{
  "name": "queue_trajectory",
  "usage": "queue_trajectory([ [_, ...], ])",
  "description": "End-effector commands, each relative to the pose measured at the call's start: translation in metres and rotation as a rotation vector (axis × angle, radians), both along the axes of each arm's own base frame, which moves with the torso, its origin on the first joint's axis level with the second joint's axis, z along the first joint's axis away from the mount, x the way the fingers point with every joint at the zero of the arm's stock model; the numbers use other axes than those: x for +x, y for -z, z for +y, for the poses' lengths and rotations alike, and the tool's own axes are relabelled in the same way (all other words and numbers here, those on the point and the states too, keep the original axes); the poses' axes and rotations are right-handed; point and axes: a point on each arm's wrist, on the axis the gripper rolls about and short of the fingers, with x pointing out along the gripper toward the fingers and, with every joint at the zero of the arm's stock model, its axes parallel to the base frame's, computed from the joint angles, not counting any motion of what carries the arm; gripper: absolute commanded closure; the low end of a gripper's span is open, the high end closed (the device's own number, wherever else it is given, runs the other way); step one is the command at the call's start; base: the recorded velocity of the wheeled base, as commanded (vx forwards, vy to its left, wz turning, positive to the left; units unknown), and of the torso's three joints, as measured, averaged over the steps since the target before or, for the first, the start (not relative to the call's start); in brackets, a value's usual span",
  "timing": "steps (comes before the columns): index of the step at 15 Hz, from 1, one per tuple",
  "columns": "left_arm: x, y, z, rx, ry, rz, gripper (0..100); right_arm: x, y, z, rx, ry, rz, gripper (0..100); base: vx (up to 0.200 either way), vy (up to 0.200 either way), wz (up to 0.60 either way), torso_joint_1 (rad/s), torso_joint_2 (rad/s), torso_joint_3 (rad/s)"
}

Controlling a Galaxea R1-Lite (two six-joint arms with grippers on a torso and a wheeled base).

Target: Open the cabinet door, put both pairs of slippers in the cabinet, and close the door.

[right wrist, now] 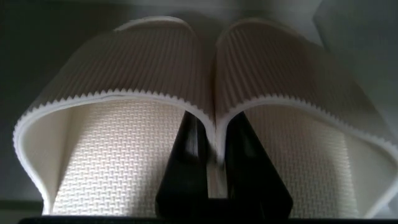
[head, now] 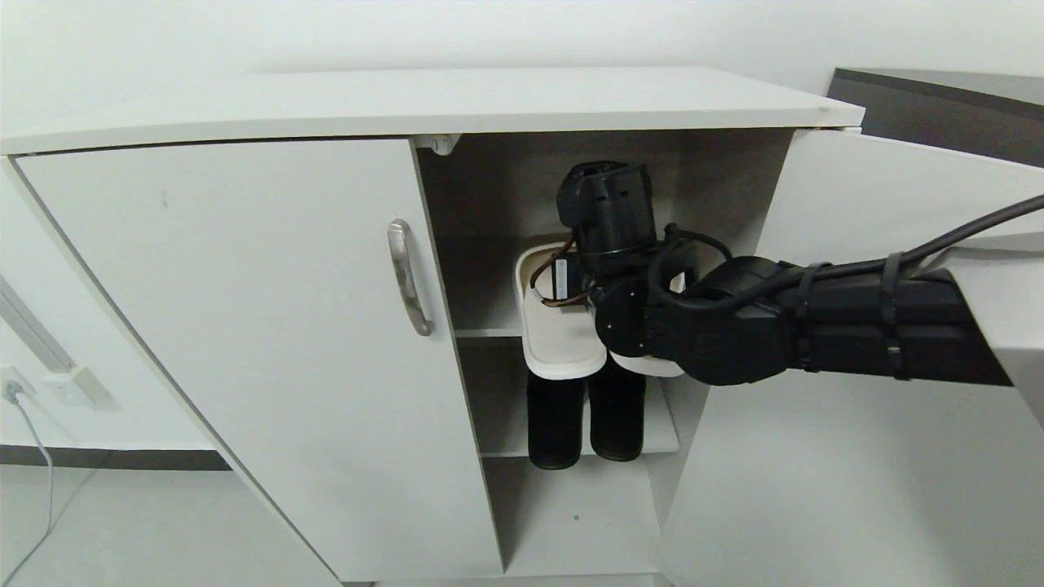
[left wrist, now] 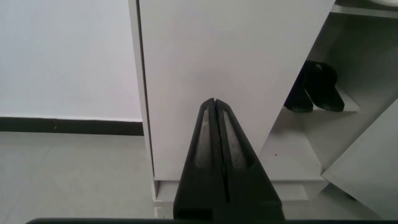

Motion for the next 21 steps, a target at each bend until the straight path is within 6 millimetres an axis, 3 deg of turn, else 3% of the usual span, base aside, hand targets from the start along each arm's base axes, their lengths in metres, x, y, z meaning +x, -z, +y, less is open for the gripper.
queue_trajectory([
  [1,0.000,0.000,0.000,-0.001,-0.001,0.000,100,0.017,0.008,0.005,0.002,0.022,-0.004,100,0.000,0.000,0.00,0.000,0.00,0.000],
  [4,0.000,0.000,0.000,-0.001,-0.001,0.001,100,0.030,0.002,0.003,-0.011,0.042,0.010,100,0.000,0.000,0.00,0.000,0.00,0.000],
  [5,0.000,0.000,0.000,-0.001,-0.002,0.000,100,0.034,0.012,0.004,-0.042,0.047,0.039,100,0.000,0.000,0.00,0.000,0.00,0.000],
  [9,0.000,0.000,0.000,-0.001,-0.002,0.000,100,0.040,0.017,0.001,-0.044,0.047,0.048,100,0.000,0.000,0.00,0.000,0.00,0.000],
  [16,0.000,0.000,0.000,-0.001,-0.001,0.000,100,0.036,-0.002,-0.003,0.018,0.049,-0.012,100,0.000,0.000,0.00,0.000,0.00,0.000],
  [21,0.000,0.000,0.000,-0.001,-0.002,0.000,100,0.042,0.010,0.000,0.008,0.052,0.000,100,0.000,0.000,0.00,0.000,0.00,0.000],
])
